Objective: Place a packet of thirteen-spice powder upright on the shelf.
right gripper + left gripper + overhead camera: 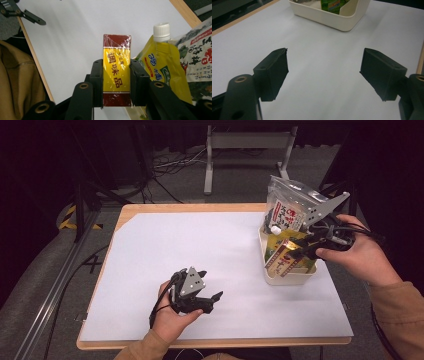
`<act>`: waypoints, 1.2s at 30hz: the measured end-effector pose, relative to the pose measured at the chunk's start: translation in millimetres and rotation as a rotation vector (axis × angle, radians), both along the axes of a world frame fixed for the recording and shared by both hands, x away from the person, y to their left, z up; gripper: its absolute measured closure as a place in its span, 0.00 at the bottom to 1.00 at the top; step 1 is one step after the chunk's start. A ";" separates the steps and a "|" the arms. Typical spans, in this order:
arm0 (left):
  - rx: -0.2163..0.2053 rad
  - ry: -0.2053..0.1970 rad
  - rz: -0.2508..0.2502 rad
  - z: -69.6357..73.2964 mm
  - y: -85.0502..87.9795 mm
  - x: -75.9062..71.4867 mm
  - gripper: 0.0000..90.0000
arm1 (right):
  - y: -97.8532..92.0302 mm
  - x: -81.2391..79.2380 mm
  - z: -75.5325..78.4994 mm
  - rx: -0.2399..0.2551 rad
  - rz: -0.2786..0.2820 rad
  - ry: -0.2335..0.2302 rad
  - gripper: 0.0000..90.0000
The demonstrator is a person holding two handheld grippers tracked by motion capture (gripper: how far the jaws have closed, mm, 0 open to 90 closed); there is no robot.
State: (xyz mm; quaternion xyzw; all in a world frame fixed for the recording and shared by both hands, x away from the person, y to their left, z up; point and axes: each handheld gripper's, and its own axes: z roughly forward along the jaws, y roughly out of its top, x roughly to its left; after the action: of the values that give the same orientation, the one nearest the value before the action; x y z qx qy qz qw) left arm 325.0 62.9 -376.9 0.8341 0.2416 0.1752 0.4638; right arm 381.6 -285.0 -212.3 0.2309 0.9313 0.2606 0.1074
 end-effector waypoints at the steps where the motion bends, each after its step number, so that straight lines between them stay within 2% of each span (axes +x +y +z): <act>1: 0.000 0.002 0.003 0.3 2.1 0.4 0.25 | -0.8 0.7 0.2 -0.014 0.005 -0.012 0.76; 3: 0.001 0.002 0.004 0.5 3.9 1.0 0.25 | -1.4 1.2 0.4 -0.024 0.012 -0.019 0.76; 4: 0.002 0.006 0.007 0.6 6.2 1.6 0.25 | -3.1 2.6 0.6 -0.044 0.026 -0.040 0.76; 8: 0.018 0.028 0.016 -0.2 11.5 3.8 0.25 | -5.9 4.2 0.4 -0.065 0.026 -0.045 0.76; 14: 0.017 0.054 0.015 -0.4 17.0 6.4 0.24 | -12.1 9.0 -0.2 -0.069 0.051 -0.058 0.76; 18: 0.019 0.070 0.017 -2.5 20.6 7.8 0.24 | -13.9 11.6 -3.3 -0.105 0.078 -0.063 0.76; 28: 0.006 0.075 0.028 -1.3 26.7 10.1 0.24 | -15.4 18.1 -10.8 -0.162 0.126 -0.090 0.76; 36: -0.002 0.080 0.039 0.4 32.6 12.4 0.24 | -16.3 25.3 -17.0 -0.196 0.161 -0.072 0.76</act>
State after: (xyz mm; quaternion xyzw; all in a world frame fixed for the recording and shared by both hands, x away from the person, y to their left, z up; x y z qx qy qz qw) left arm 337.4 95.6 -376.5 0.8351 0.2765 0.1505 0.4511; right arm 406.9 -301.3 -229.3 0.1343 0.9634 0.1840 0.1415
